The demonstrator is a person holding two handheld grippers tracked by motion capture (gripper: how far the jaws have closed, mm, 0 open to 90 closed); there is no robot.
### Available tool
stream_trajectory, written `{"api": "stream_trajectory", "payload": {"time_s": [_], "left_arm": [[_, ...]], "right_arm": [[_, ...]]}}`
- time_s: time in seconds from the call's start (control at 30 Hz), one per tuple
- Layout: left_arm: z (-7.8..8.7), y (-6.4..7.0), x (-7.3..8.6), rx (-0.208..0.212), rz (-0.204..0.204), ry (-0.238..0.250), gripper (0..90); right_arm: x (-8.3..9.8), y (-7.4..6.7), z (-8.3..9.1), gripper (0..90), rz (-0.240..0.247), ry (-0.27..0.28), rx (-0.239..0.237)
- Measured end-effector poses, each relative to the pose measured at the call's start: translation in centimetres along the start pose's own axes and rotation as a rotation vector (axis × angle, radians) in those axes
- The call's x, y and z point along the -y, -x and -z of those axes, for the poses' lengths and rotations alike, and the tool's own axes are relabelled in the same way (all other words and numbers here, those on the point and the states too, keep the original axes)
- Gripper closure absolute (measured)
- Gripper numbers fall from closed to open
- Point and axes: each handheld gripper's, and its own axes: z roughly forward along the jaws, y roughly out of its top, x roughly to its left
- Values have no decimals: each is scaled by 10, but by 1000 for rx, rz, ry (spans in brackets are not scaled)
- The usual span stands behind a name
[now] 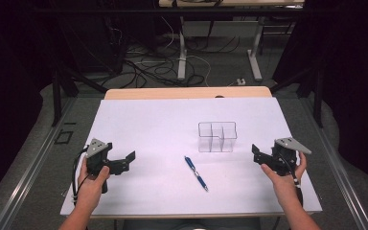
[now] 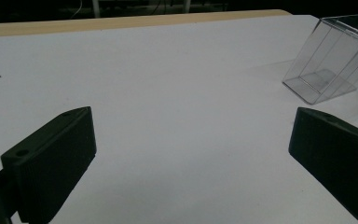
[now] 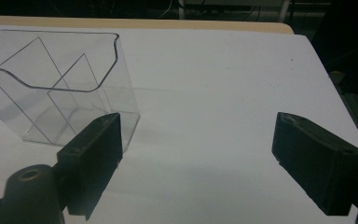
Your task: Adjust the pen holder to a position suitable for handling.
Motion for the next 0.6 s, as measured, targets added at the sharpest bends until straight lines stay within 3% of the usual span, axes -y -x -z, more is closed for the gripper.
{"api": "stream_trajectory", "payload": {"time_s": [0.2,0.33,0.47,0.6], "left_arm": [[0,0,-1,-44,-11,26,3],[1,0,0,-46,-13,19,3],[1,0,1,-55,-12,27,2],[3,-2,2,-40,14,24,1]], "right_arm": [[0,-7,-7,292,39,44,-13],[0,-13,-8,386,30,25,-25],[-2,-15,-13,422,37,22,-38],[-3,-15,-18,503,30,7,-51]]}}
